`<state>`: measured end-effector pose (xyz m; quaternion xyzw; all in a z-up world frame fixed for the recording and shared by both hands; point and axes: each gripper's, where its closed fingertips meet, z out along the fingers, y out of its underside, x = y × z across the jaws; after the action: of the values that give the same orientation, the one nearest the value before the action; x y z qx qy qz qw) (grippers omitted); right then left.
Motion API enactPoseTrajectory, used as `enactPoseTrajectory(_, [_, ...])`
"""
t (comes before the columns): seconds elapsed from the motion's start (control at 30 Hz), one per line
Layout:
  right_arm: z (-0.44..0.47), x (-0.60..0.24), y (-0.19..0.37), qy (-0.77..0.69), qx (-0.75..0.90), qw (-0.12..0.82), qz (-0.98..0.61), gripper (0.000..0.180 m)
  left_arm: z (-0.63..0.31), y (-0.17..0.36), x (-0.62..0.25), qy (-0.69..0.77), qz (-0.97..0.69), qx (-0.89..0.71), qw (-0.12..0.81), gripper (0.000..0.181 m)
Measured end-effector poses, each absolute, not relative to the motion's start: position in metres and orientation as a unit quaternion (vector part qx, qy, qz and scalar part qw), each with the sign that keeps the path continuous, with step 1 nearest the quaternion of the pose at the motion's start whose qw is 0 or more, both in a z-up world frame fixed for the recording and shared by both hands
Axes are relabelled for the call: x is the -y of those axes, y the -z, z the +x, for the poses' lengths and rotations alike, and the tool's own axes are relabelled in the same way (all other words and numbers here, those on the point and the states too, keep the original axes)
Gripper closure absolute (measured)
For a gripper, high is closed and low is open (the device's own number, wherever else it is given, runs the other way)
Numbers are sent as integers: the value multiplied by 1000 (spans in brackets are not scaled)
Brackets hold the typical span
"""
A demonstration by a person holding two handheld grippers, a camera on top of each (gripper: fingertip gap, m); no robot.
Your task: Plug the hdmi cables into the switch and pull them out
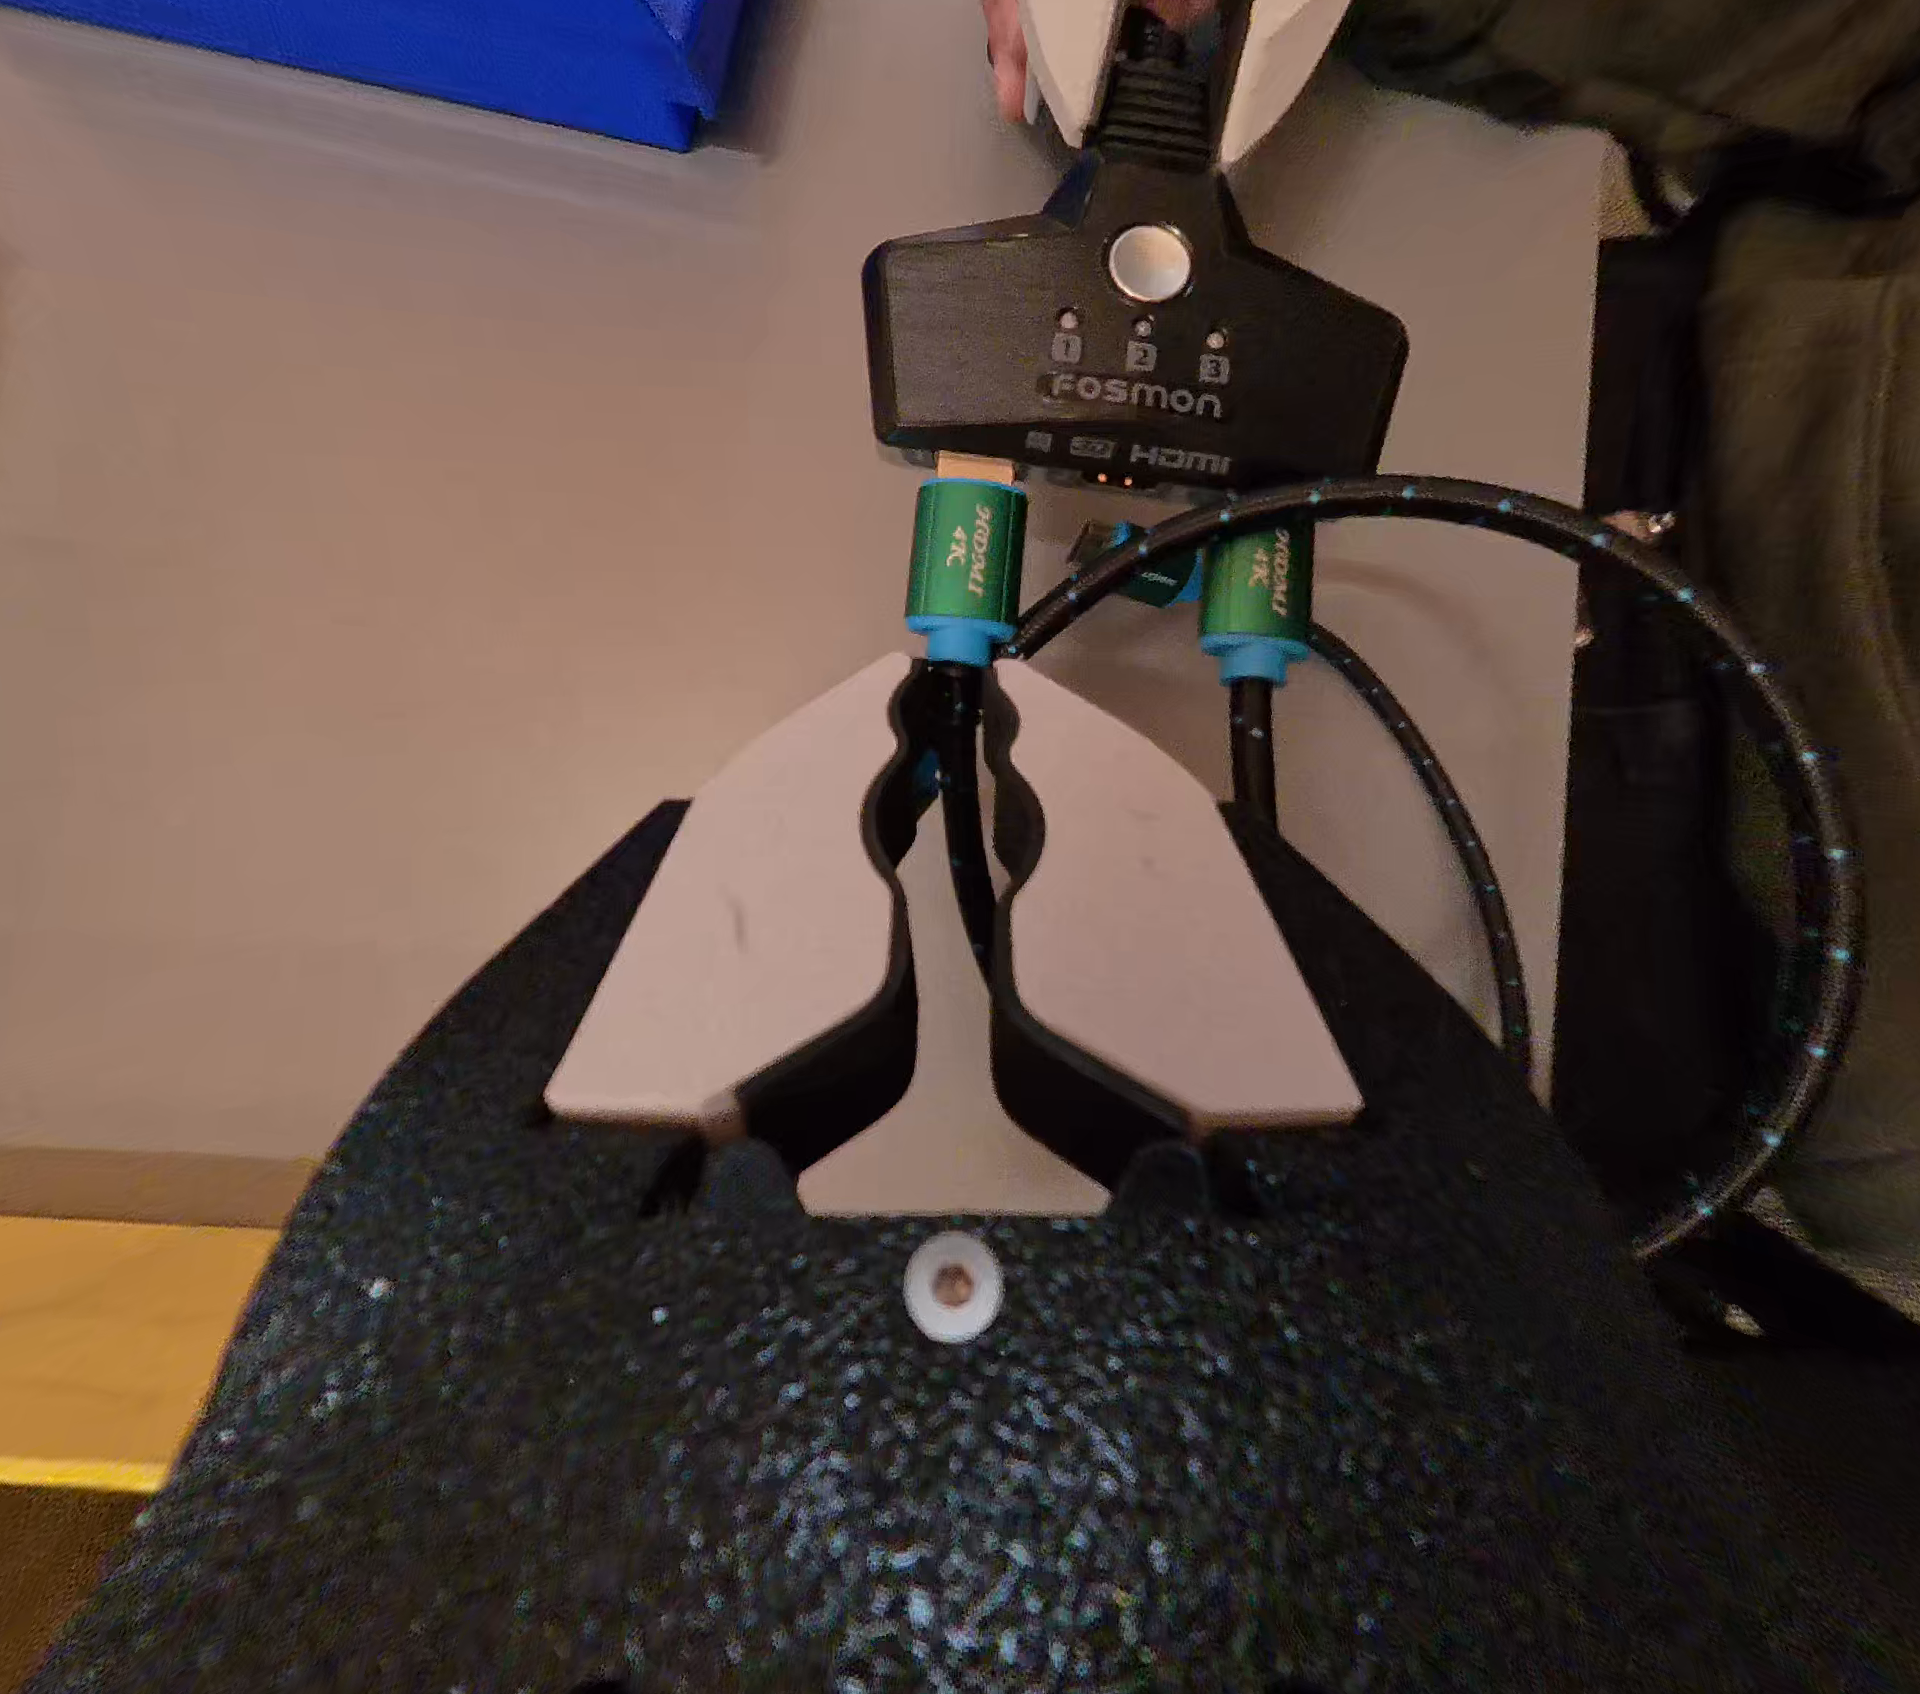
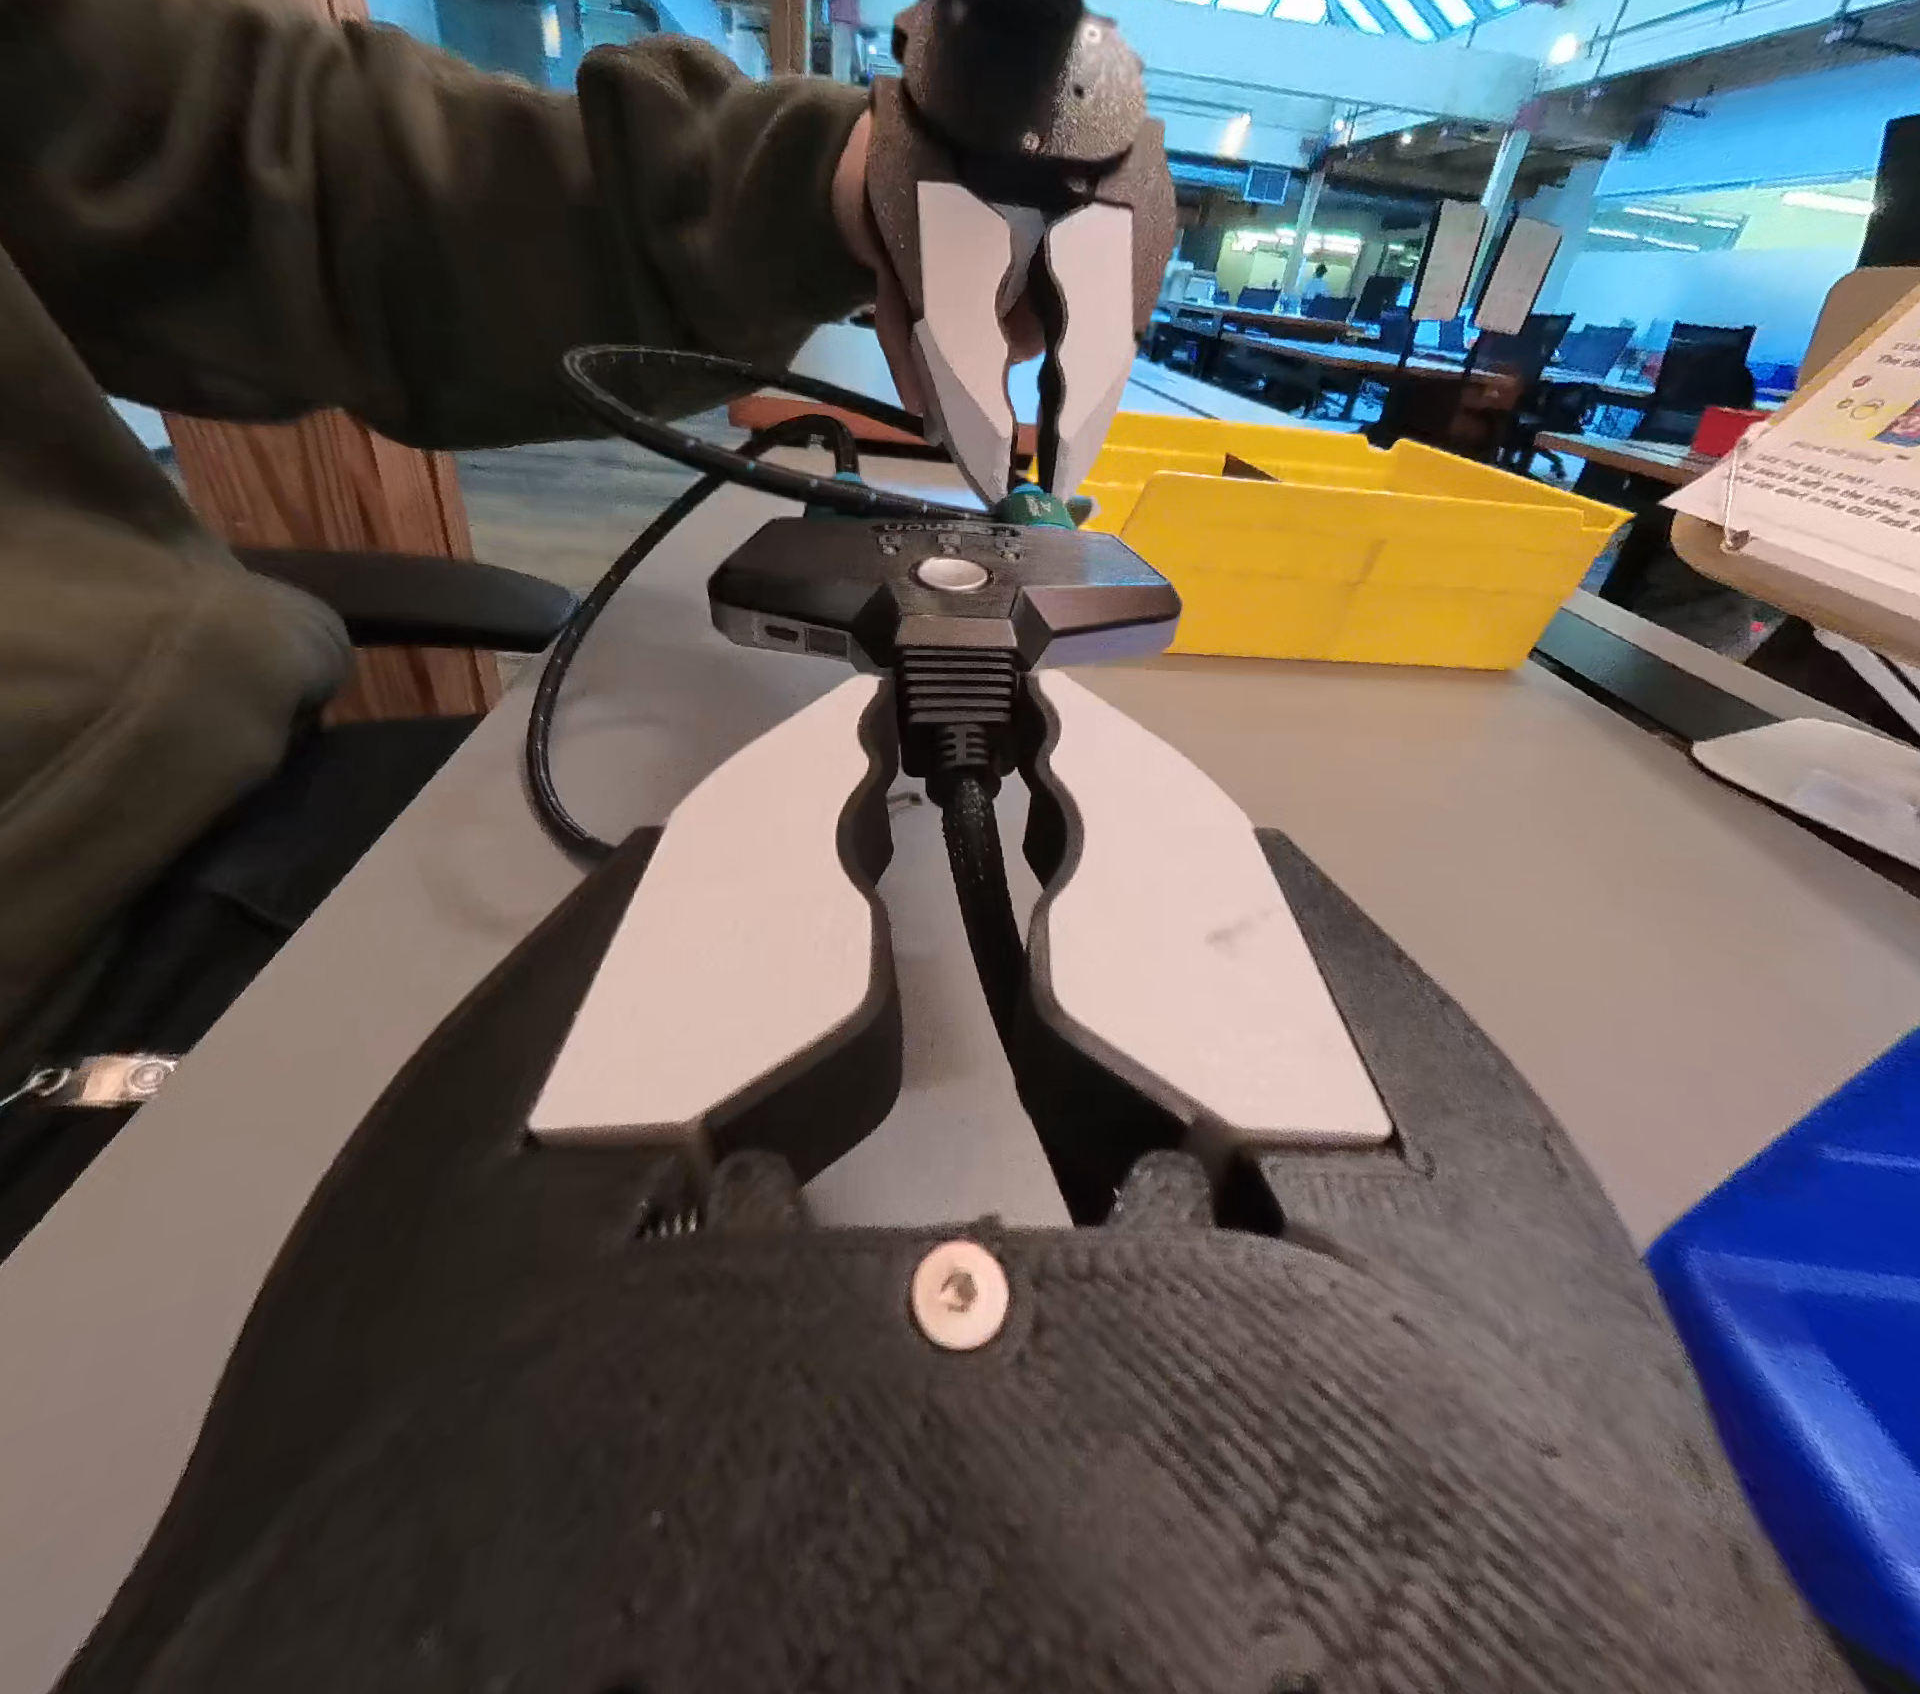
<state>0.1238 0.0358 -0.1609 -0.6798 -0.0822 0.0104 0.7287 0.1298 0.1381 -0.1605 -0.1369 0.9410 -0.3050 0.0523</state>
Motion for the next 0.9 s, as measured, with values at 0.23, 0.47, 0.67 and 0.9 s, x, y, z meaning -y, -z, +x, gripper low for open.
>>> enactPoseTrajectory(0.23, [118, -30, 153, -54, 89, 749, -654, 158, 121, 165, -132, 358, -118, -926, 20, 171])
enactPoseTrajectory(0.47, [112, -30, 153, -76, 100, 748, -652, 158, 112, 181, -126, 421, -160, -892, -50, 169])
enactPoseTrajectory(0.67, [111, -31, 154, -79, 103, 746, -653, 158, 112, 197, -122, 417, -184, -889, -44, 168])
enactPoseTrajectory(0.9, [112, -27, 150, -81, 99, 756, -642, 158, 114, 200, -118, 416, -174, -892, -21, 167])
